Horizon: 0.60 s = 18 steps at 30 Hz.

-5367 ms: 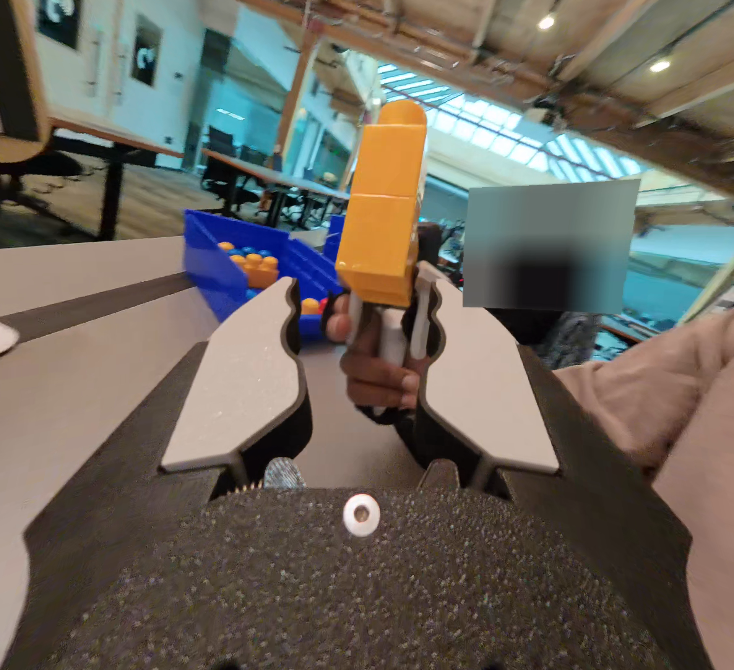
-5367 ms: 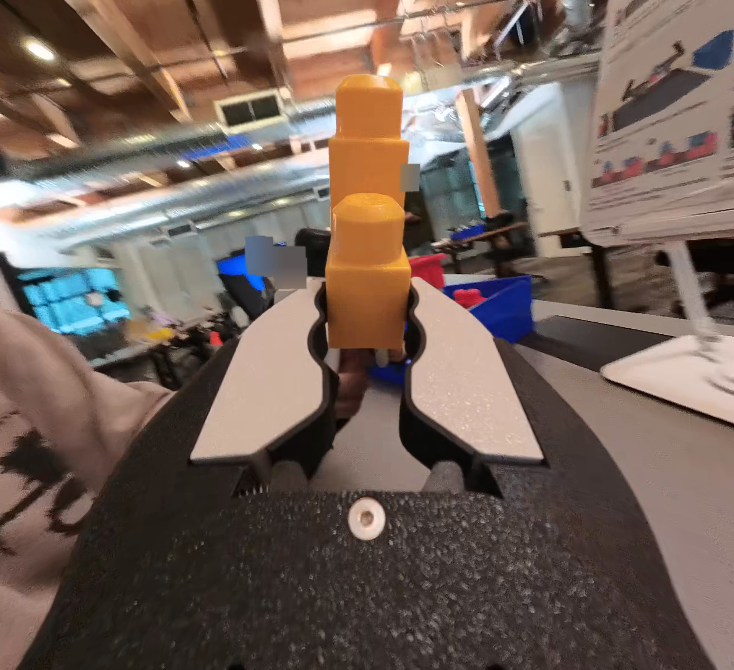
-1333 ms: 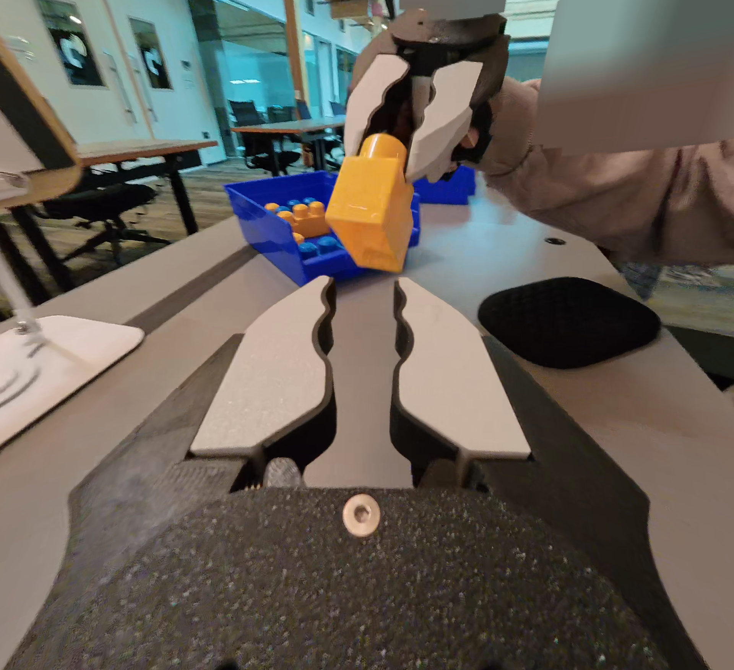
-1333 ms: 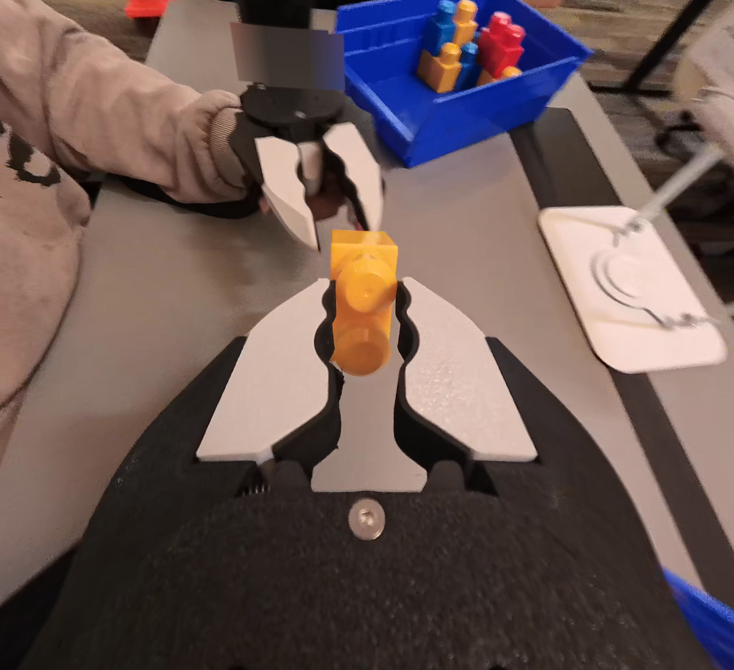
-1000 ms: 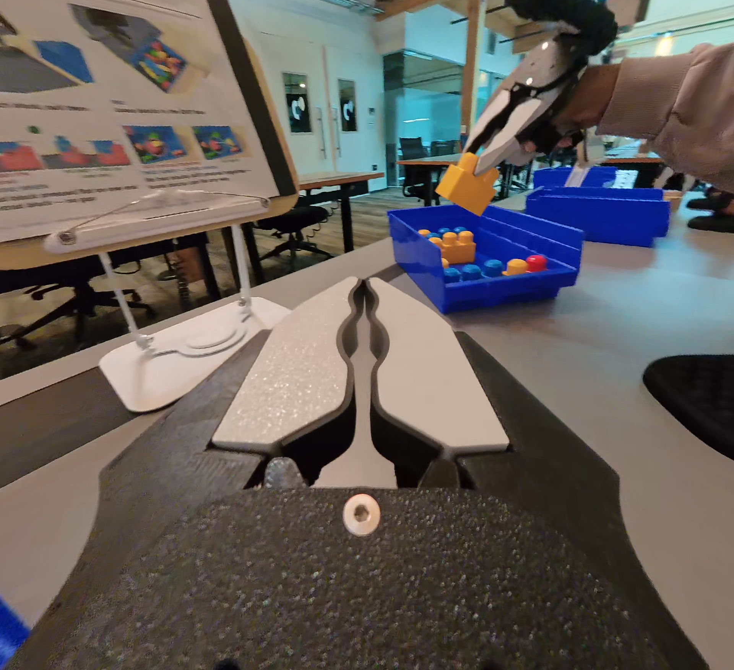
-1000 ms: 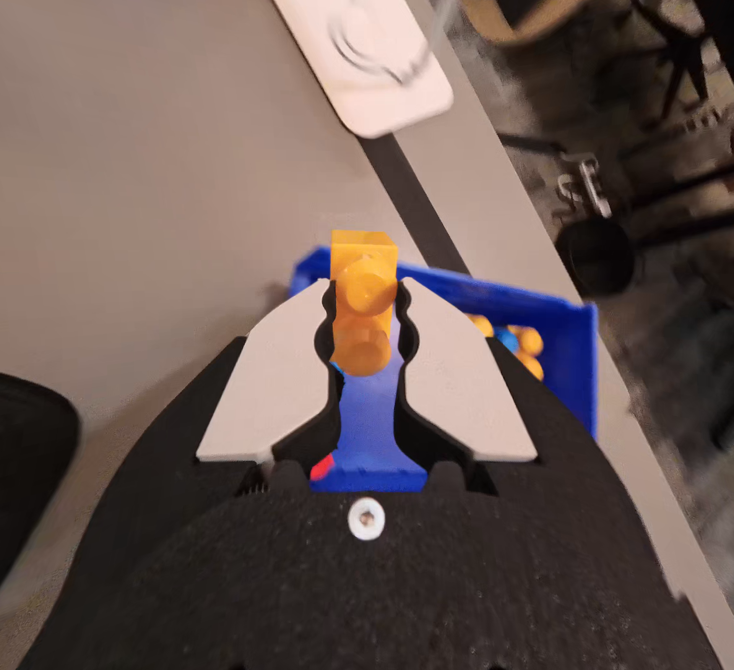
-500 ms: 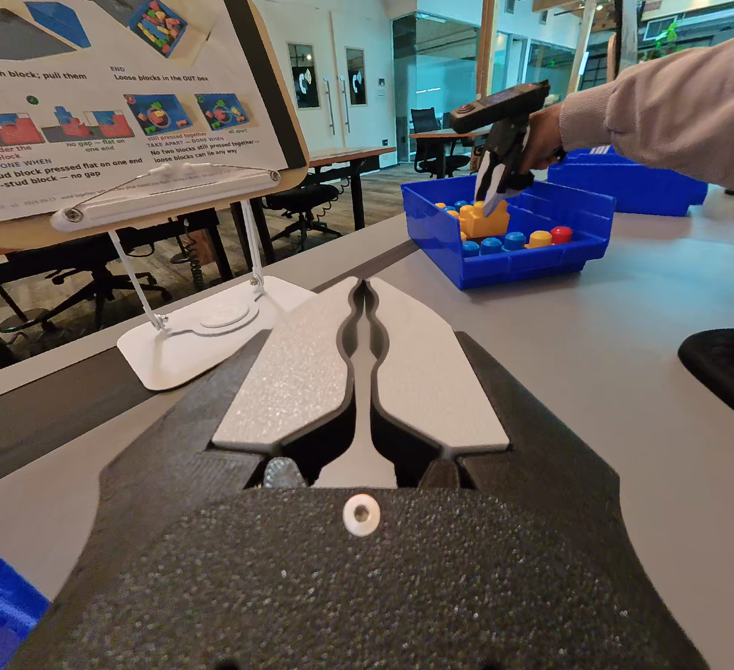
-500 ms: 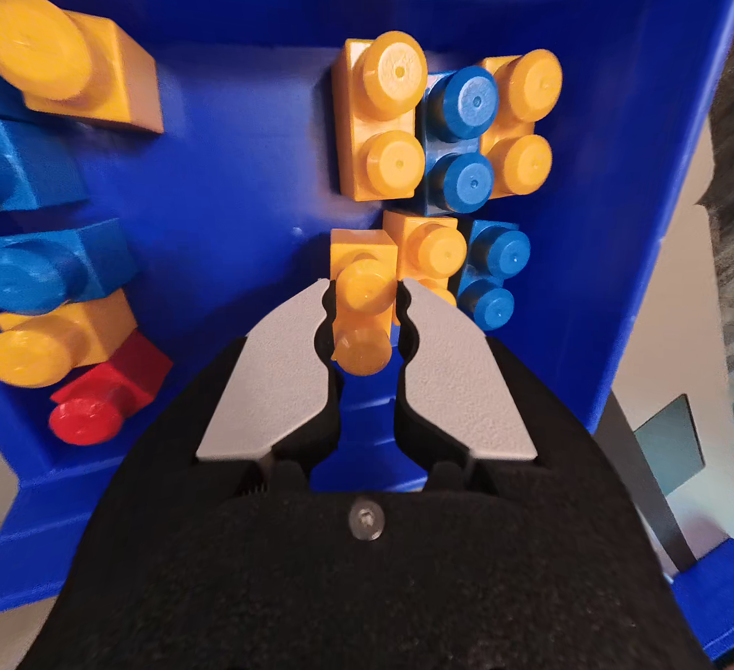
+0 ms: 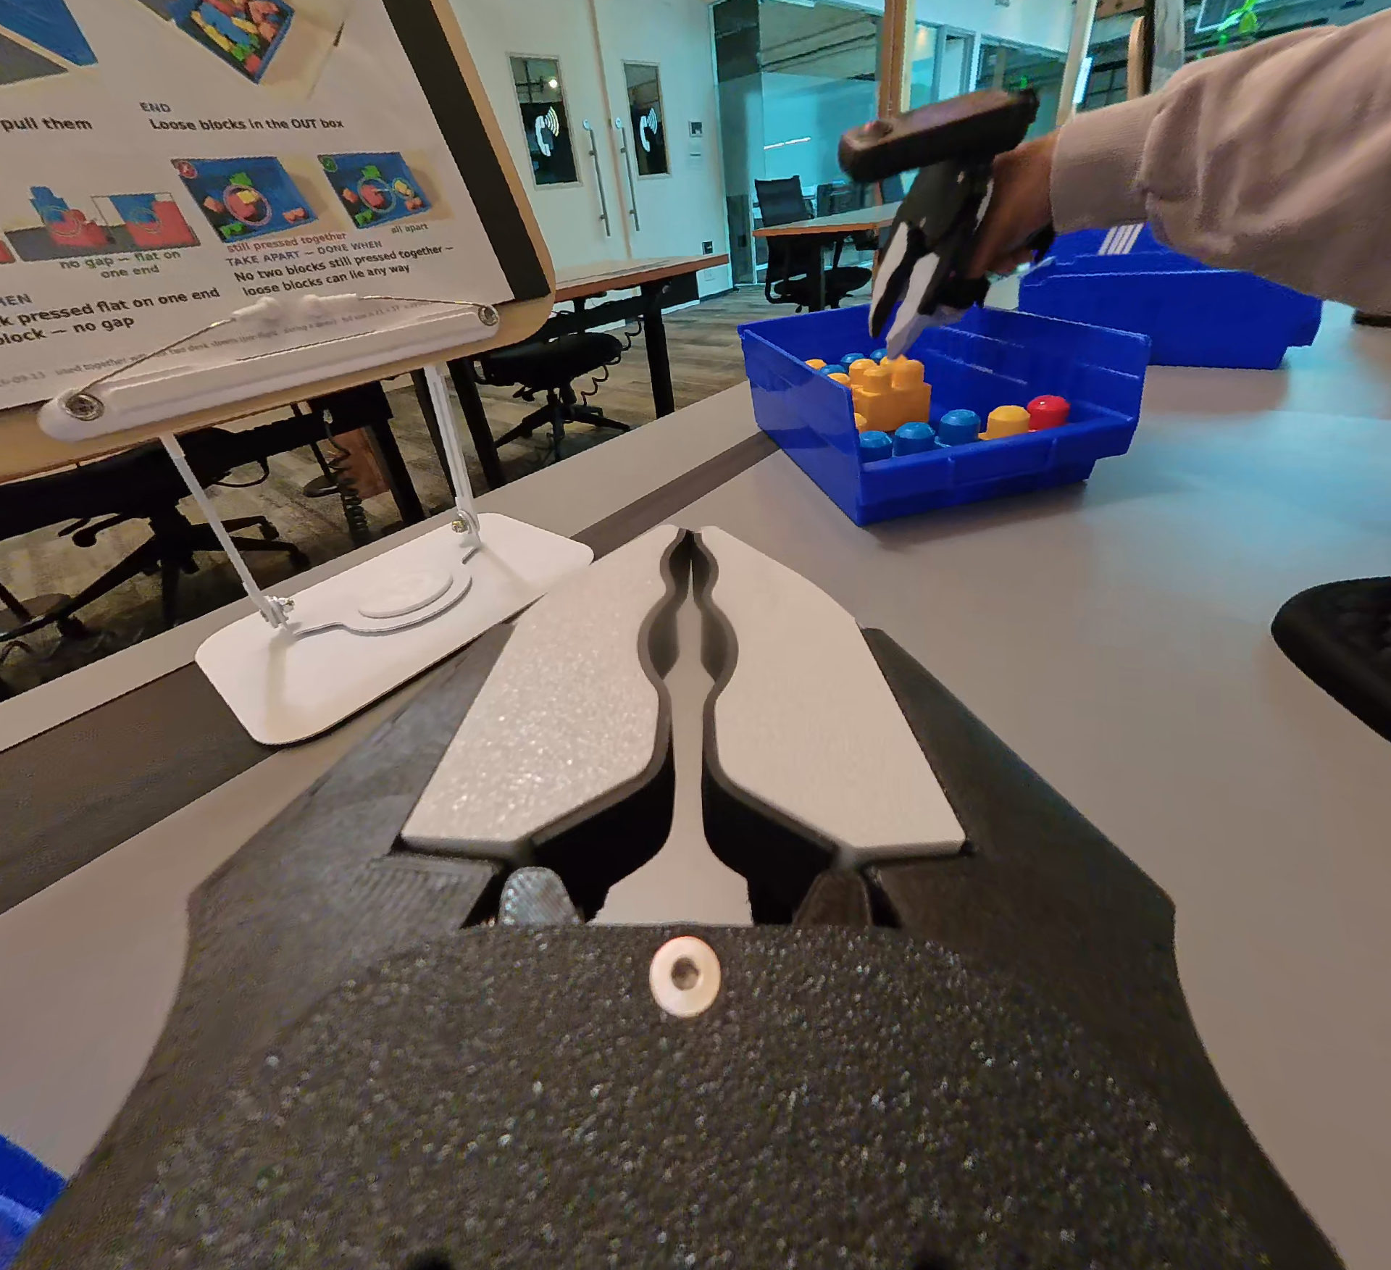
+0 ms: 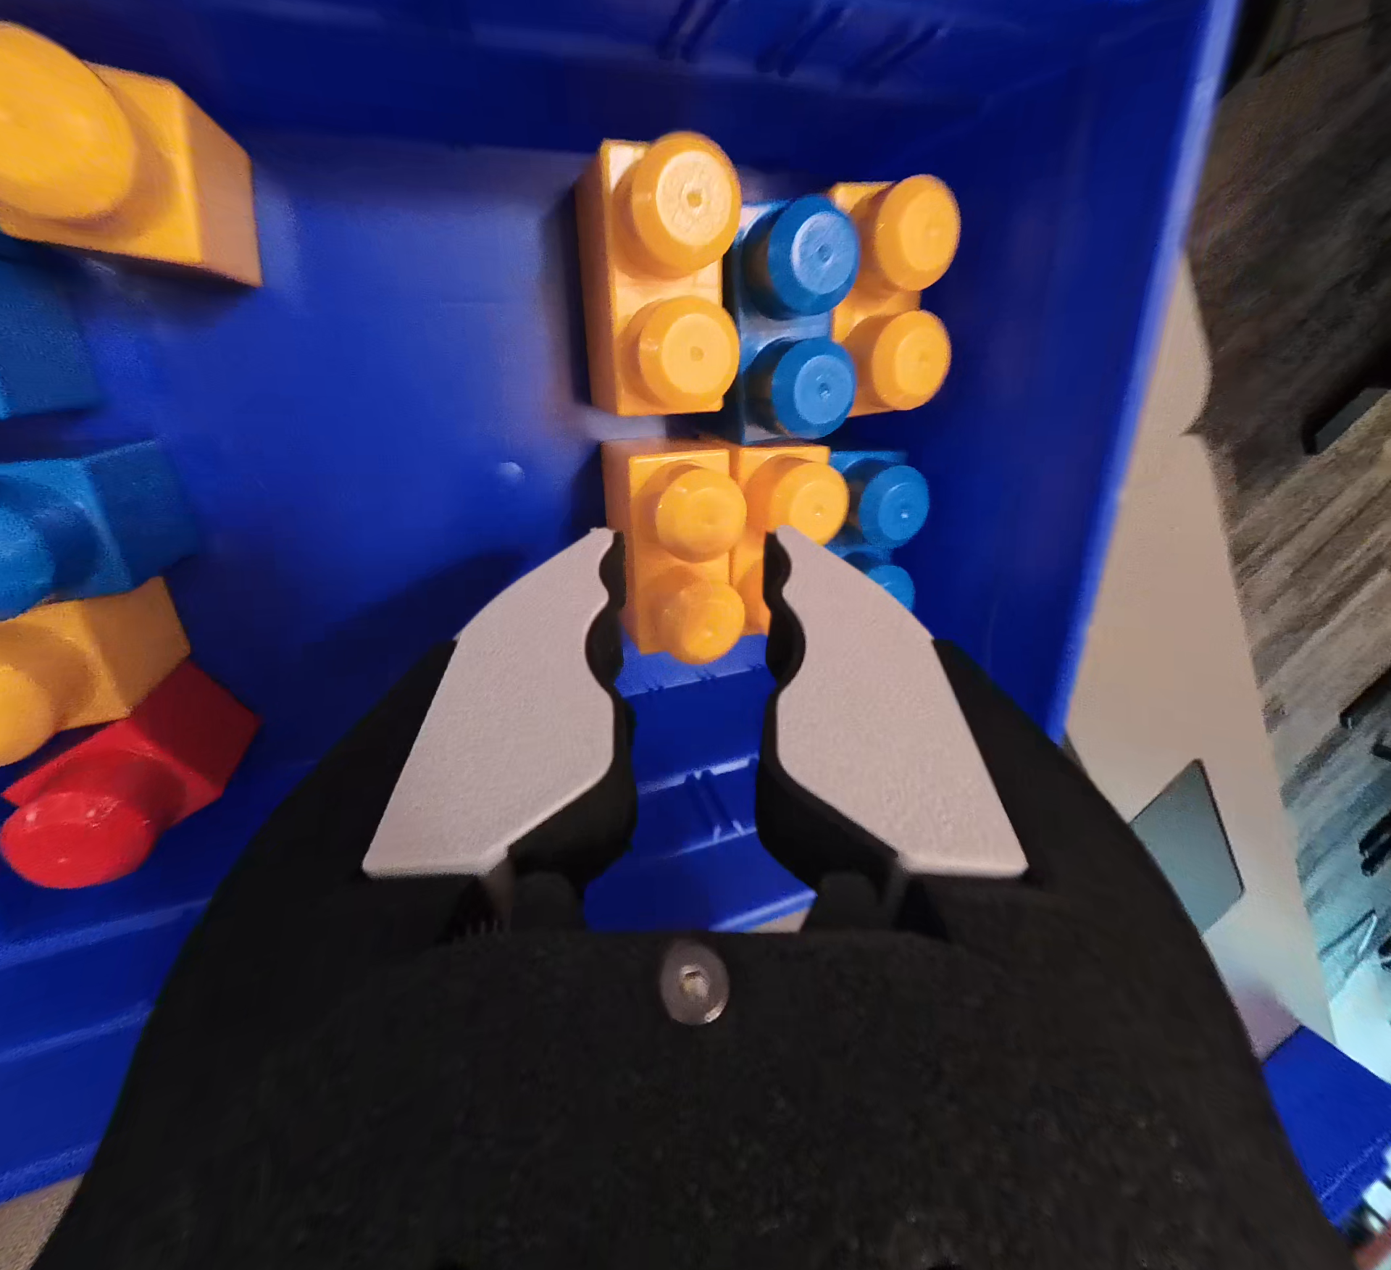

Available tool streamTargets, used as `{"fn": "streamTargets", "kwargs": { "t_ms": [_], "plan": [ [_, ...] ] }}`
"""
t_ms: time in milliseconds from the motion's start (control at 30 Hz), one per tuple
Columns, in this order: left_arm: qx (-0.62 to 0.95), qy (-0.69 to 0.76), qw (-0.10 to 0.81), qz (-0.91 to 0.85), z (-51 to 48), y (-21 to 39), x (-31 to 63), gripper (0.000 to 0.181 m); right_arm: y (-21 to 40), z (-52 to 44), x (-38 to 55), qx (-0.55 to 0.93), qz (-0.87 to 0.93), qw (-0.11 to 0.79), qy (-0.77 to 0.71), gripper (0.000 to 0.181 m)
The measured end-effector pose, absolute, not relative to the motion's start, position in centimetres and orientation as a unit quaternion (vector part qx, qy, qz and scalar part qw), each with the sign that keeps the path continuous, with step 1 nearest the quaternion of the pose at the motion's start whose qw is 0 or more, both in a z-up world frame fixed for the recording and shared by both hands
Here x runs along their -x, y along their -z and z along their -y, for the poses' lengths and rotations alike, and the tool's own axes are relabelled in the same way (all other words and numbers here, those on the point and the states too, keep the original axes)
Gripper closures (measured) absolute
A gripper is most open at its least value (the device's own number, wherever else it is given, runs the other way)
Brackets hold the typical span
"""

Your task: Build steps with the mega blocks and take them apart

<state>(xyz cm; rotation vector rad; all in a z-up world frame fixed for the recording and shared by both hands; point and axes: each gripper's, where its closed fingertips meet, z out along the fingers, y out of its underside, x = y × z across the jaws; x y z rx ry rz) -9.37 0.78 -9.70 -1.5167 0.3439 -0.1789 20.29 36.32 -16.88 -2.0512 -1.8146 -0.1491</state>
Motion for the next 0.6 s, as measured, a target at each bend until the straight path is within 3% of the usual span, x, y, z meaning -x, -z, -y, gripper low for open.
{"fn": "streamTargets", "kwargs": {
  "t_ms": [33, 333, 600],
  "plan": [
    [0.683, 0.081, 0.709, -0.155, -0.8, 9.7, 9.4, 0.181, 15.8, -36.2, -19.9, 0.732, 0.644, 0.218, 0.044, 0.146],
    [0.682, 0.057, 0.718, -0.129, -0.7, 9.1, 10.5, 0.181, 2.1, -29.0, -11.6, 0.676, 0.516, 0.485, -0.205, 0.150],
    [0.674, 0.008, 0.736, -0.058, -0.2, 7.6, 14.5, 0.181, -0.5, -19.1, -6.9, 0.607, 0.403, 0.558, -0.398, 0.167]
  ]
}}
